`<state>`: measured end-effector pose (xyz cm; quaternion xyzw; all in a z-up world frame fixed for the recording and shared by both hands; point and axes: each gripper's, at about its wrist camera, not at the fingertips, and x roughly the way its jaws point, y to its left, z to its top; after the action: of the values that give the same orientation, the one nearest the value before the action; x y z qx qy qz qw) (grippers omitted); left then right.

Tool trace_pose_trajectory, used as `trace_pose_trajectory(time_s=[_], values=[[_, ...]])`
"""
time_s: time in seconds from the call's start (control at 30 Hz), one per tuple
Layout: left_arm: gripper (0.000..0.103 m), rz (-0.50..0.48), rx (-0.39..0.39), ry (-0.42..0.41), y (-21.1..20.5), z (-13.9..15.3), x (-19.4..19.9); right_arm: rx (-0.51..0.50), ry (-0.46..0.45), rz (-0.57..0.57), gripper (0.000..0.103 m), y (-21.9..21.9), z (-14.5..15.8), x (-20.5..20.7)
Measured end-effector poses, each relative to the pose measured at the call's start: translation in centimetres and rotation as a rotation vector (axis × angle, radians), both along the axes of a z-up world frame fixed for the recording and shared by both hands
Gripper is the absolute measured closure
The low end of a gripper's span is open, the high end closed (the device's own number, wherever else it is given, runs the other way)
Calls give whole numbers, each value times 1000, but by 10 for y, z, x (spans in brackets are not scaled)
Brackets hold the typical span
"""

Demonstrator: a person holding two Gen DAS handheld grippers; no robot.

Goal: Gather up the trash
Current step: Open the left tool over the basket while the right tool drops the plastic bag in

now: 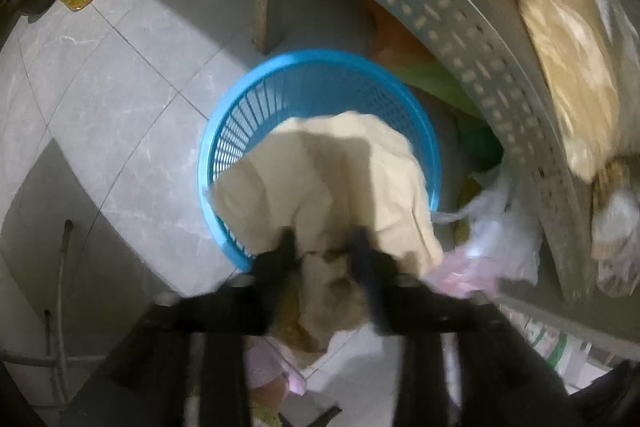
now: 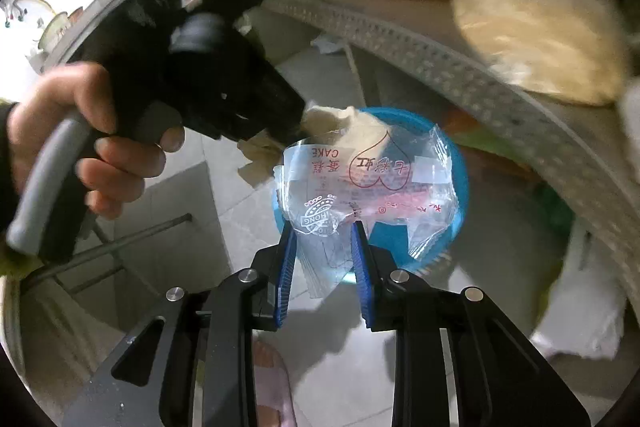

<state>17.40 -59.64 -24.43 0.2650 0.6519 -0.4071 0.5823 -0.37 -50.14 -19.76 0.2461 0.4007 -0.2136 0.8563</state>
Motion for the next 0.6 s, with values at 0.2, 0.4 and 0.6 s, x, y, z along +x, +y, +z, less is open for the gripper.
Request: trace_pose_trajectory(time_s=[0.2,0.4,0.6], values=[[35,70,-31,-23,0,10,18,31,16,-4,67,-22,-41,30],[35,95,-75,-16,12,31,24,27,13,-57,49,-28,-45,19],[35,87,-127,-21,29,65,20,23,-25,-110,47,-28,-27,-4]])
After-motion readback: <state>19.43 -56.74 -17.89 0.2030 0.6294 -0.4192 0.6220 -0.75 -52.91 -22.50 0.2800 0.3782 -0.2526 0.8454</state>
